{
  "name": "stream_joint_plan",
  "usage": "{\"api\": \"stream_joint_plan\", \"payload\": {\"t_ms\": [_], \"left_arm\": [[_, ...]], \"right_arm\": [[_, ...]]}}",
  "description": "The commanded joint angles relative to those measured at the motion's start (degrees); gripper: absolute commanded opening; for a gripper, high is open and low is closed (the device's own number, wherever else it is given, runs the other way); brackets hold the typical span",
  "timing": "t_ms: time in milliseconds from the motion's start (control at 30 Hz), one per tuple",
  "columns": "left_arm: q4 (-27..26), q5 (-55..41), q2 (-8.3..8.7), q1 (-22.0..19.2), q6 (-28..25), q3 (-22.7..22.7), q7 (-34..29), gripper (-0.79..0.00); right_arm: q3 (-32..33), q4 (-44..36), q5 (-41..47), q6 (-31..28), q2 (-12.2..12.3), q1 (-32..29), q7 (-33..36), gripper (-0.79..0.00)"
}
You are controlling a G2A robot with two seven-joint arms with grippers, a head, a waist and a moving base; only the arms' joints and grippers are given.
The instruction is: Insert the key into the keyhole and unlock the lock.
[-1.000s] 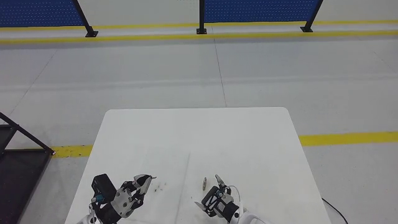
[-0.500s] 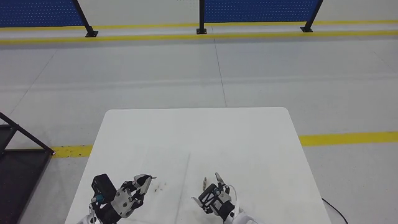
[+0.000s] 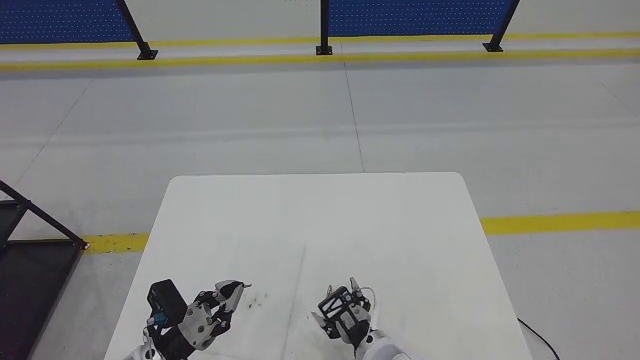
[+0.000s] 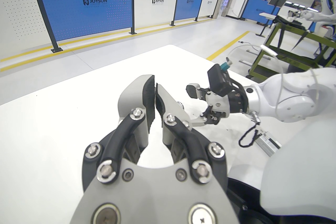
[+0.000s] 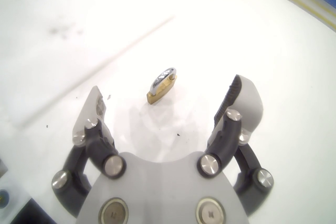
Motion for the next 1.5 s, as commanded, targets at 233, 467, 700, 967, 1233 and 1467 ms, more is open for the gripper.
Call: {"api": "stream_joint_plan", "payload": {"t_ms": [233, 467, 700, 967, 1233, 1467], "left_arm": [[0.0, 0.0, 0.00, 0.0, 0.0, 0.0, 0.0, -0.785], [0.0, 0.0, 0.00, 0.0, 0.0, 0.0, 0.0, -0.785], [0.0, 0.0, 0.00, 0.0, 0.0, 0.0, 0.0, -0.785], [0.0, 0.0, 0.00, 0.0, 0.0, 0.0, 0.0, -0.785], [0.0, 0.0, 0.00, 0.0, 0.0, 0.0, 0.0, -0.785], [-0.1, -0.5, -0.03, -0.5, 0.2, 0.4, -0.2, -0.785]], "right_arm": [[-1.7, 2.1, 1.4, 0.6, -0.8, 2.6, 3.7, -0.265], [-2.6, 4.4, 3.4, 3.0, -1.7, 4.6, 4.3, -0.403], [-3.0, 5.6, 4.7, 2.9, -2.1, 5.4, 4.1, -0.508], [-3.1, 6.4, 5.9, 2.9, -2.4, 5.8, 3.8, -0.785], [-2.0, 5.7, 8.1, 2.0, -2.3, 4.7, -1.1, -0.785], [1.1, 6.0, 14.8, -6.4, -1.6, 2.9, -16.6, -0.785]]}}
